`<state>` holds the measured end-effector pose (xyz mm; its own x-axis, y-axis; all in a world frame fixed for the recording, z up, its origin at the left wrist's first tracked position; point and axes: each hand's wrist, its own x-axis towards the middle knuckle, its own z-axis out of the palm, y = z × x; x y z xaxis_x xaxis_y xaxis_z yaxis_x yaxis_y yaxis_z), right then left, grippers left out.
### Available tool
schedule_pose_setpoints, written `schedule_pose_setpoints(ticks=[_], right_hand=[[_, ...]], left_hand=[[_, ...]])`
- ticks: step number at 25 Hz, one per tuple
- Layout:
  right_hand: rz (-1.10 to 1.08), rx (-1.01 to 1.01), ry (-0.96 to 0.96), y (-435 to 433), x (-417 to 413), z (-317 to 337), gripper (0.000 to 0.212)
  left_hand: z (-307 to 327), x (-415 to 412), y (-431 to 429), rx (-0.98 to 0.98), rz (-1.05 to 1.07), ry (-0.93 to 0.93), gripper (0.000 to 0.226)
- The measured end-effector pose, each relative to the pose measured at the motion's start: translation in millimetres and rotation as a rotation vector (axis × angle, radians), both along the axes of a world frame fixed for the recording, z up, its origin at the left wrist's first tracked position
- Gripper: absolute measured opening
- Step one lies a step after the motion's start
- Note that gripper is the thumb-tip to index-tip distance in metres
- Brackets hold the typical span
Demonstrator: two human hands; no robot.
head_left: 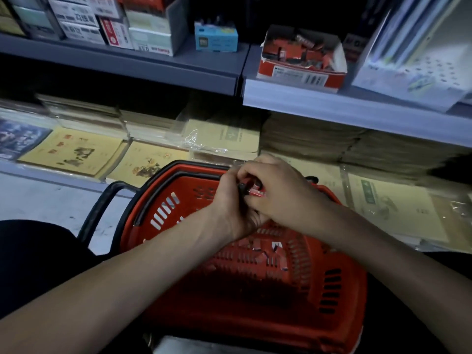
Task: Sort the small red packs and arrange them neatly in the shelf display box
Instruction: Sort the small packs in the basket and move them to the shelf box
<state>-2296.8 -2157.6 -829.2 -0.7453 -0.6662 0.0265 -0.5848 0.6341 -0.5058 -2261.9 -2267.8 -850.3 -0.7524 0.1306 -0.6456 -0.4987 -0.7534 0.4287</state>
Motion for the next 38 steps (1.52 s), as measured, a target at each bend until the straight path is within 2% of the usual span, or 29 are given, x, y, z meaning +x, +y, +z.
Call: schedule_pose_setpoints(ticks=[4, 7, 10, 13, 19, 24, 28, 30, 35, 36, 38], right_hand=[[-0.088, -0.07, 0.212, 1, -12, 21, 0.021], [-0.175, -0.25, 0.239, 0, -17, 33, 0.019], [-0.232, -0.389, 0.166, -5, -20, 43, 0.017], [-0.223, -0.407, 0.129, -14, -14, 48, 0.009], [-0.278, -0.528, 0.234, -17, -31, 80, 0.011], [-0.39, -0.341, 0.377, 0, -85, 119, 0.03], [-0.389, -0.23, 0.474, -3, -108, 123, 0.013], [-0.387, -0.15, 0.509, -7, -111, 123, 0.012], [-0.316, -0.031, 0.457, -14, -109, 124, 0.009], [-0.295, -0.036, 0.473, -13, -107, 123, 0.011], [-0.306, -0.218, 0.461, -12, -92, 123, 0.014]], left_hand=[[18, -22, -4, 0.067, -0.017, 0.111, 0.058], [25, -33, -11, 0.116, 0.002, 0.178, 0.045], [27, -40, -15, 0.161, 0.063, 0.195, 0.036], [32, -41, -15, 0.185, 0.088, 0.187, 0.036], [47, -44, -26, 0.219, 0.164, 0.163, 0.027], [70, -52, -41, 0.153, 0.106, 0.268, 0.031], [80, -51, -51, 0.152, 0.081, 0.352, 0.021], [79, -52, -55, 0.132, 0.085, 0.364, 0.023], [77, -49, -65, 0.04, 0.08, 0.409, 0.028], [78, -48, -67, 0.005, 0.075, 0.424, 0.03], [79, -48, -68, -0.091, 0.087, 0.436, 0.036]])
